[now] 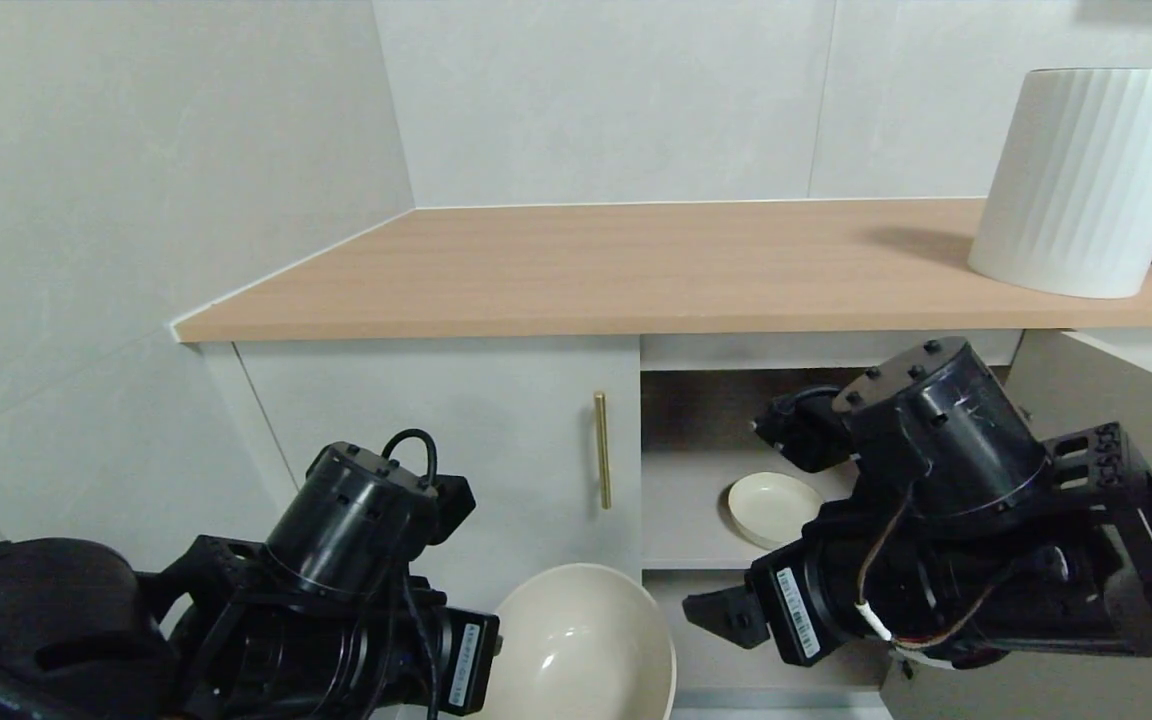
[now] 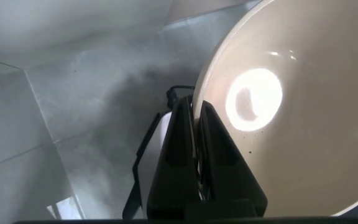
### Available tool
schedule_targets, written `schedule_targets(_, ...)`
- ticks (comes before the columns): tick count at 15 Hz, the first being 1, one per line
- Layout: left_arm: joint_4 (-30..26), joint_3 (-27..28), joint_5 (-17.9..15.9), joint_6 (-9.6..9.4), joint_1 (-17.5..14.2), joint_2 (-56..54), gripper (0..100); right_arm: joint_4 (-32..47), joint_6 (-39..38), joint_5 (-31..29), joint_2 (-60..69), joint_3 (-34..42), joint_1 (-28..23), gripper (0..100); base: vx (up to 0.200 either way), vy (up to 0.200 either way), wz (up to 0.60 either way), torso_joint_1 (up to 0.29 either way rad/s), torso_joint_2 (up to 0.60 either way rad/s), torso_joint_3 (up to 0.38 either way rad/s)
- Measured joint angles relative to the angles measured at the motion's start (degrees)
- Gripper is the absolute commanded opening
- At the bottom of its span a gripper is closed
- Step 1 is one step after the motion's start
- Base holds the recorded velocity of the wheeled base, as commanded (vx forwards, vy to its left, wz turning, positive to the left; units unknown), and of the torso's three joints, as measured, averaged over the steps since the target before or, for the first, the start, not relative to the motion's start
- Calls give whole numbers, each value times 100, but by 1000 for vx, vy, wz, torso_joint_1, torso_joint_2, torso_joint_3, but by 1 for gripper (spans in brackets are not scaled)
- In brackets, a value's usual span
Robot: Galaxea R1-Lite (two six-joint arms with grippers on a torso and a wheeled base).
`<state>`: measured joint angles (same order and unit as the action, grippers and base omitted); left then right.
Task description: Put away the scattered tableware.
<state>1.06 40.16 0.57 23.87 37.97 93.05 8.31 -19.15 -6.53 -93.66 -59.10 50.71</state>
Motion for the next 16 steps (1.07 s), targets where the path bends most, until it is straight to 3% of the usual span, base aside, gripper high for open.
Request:
schedule_targets(3, -2, 0, 7, 2, 56, 61, 0, -11, -235, -219, -206, -66, 413, 100, 0, 0, 0, 0, 0, 0)
schedule_targets(10, -2, 0, 11, 2, 105, 68, 0, -6, -699, -580, -1025, -433, 507, 100, 0, 0, 0, 0, 0, 0)
schedule_targets(11, -2, 0, 11, 2, 105, 66, 0, -9, -703, -578, -1073, -443, 507, 0, 0, 0, 0, 0, 0, 0)
schedule_targets(16, 16, -9, 0, 13, 111, 77, 0, -24, -717, -564, -1196, -455, 513, 0, 0, 0, 0, 0, 0, 0)
